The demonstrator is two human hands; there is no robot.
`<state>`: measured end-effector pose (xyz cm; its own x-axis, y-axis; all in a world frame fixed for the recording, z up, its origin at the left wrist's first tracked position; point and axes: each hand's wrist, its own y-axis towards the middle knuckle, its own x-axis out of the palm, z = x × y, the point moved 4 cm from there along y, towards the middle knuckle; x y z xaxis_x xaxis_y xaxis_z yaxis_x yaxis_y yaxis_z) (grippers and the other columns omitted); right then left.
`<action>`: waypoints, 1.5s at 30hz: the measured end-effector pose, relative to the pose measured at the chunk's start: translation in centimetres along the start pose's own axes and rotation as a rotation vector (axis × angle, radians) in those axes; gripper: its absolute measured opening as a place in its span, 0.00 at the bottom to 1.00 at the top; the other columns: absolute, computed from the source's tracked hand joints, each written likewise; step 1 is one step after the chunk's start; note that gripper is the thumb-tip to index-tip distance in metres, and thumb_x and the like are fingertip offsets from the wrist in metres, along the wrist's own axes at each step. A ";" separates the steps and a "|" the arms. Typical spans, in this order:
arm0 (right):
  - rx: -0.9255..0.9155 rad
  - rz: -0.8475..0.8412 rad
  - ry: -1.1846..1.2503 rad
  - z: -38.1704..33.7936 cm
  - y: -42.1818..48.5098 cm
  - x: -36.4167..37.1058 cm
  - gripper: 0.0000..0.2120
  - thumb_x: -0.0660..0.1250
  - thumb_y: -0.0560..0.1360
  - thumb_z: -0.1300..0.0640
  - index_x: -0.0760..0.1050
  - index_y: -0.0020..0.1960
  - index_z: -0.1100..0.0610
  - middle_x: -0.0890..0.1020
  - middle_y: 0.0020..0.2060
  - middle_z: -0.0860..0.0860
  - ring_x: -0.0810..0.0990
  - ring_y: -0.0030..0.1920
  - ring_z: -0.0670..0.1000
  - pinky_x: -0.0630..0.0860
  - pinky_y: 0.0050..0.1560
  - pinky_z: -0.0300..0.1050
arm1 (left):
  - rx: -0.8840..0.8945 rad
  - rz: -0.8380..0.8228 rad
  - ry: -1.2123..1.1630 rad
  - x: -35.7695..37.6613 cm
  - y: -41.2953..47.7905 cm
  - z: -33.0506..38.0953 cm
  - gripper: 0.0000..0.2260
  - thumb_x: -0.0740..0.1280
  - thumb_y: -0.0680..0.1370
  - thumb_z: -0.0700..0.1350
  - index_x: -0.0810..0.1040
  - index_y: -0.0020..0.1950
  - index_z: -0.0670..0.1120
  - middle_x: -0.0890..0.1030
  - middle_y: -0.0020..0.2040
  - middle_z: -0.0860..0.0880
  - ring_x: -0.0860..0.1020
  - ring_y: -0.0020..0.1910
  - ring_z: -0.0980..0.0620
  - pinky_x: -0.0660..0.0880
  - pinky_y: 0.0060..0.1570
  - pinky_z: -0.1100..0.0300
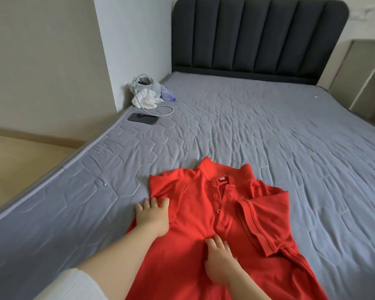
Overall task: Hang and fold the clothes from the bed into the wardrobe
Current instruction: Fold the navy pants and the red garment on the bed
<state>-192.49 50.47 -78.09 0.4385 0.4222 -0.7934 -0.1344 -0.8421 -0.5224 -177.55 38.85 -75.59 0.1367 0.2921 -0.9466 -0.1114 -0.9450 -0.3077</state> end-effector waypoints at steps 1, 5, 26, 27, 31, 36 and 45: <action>-0.003 0.006 0.006 0.1 0.0 0.0 0.28 0.51 0.78 0.63 0.49 0.76 0.52 0.42 0.76 0.50 0.42 0.76 0.56 0.51 0.72 0.61 | 0.000 -0.069 -0.059 -0.1 -0.3 0.2 0.31 0.56 0.76 0.46 0.46 0.76 0.52 0.47 0.77 0.40 0.46 0.76 0.40 0.47 0.70 0.40; -0.126 0.079 0.125 0.9 -0.8 -1.2 0.25 0.56 0.77 0.59 0.58 0.74 0.54 0.57 0.75 0.53 0.56 0.74 0.52 0.58 0.71 0.45 | 0.115 0.006 -0.163 -1.3 -2.0 2.9 0.32 0.62 0.73 0.54 0.54 0.75 0.52 0.43 0.77 0.45 0.39 0.76 0.45 0.42 0.71 0.41; 0.341 0.358 0.685 21.1 -14.1 -1.3 0.06 0.70 0.71 0.55 0.73 0.45 0.53 0.76 0.39 0.46 0.73 0.37 0.42 0.66 0.34 0.34 | 0.668 0.142 0.104 -1.1 -8.5 28.1 0.17 0.50 0.82 0.52 0.64 0.70 0.60 0.68 0.67 0.45 0.66 0.65 0.42 0.61 0.63 0.50; 0.330 0.337 0.650 21.0 -14.1 -1.1 0.08 0.70 0.71 0.55 0.70 0.40 0.52 0.74 0.35 0.45 0.70 0.33 0.41 0.65 0.30 0.34 | 0.648 0.108 0.112 -1.1 -8.5 28.2 0.17 0.49 0.82 0.51 0.66 0.69 0.58 0.68 0.67 0.45 0.66 0.66 0.43 0.61 0.64 0.49; 0.303 0.317 0.576 20.4 -14.2 -1.1 0.15 0.69 0.71 0.54 0.64 0.33 0.52 0.70 0.29 0.45 0.68 0.29 0.42 0.62 0.26 0.34 | 0.567 0.117 -0.009 -2.5 -8.5 27.7 0.19 0.48 0.82 0.50 0.69 0.67 0.47 0.69 0.68 0.45 0.67 0.67 0.43 0.63 0.64 0.50; 0.140 0.350 0.675 17.6 -14.7 -2.4 0.09 0.66 0.73 0.57 0.69 0.36 0.49 0.75 0.35 0.46 0.74 0.39 0.47 0.70 0.40 0.38 | 0.470 0.124 -0.356 -4.4 -8.1 24.9 0.15 0.60 0.78 0.54 0.79 0.55 0.46 0.79 0.58 0.44 0.75 0.60 0.44 0.70 0.56 0.56; -0.165 0.150 0.824 7.3 -15.4 -3.6 0.15 0.59 0.76 0.65 0.75 0.60 0.54 0.81 0.53 0.52 0.79 0.50 0.49 0.76 0.55 0.45 | 0.169 0.157 -1.038 -6.7 -6.3 15.2 0.12 0.65 0.72 0.34 0.71 0.33 0.49 0.81 0.50 0.44 0.77 0.48 0.47 0.67 0.41 0.63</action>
<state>-198.51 64.37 -69.52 0.9416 -0.0230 -0.3359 -0.1394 -0.9348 -0.3267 -192.76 45.14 -68.81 -0.7886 0.2270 -0.5714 -0.2014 -0.9735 -0.1087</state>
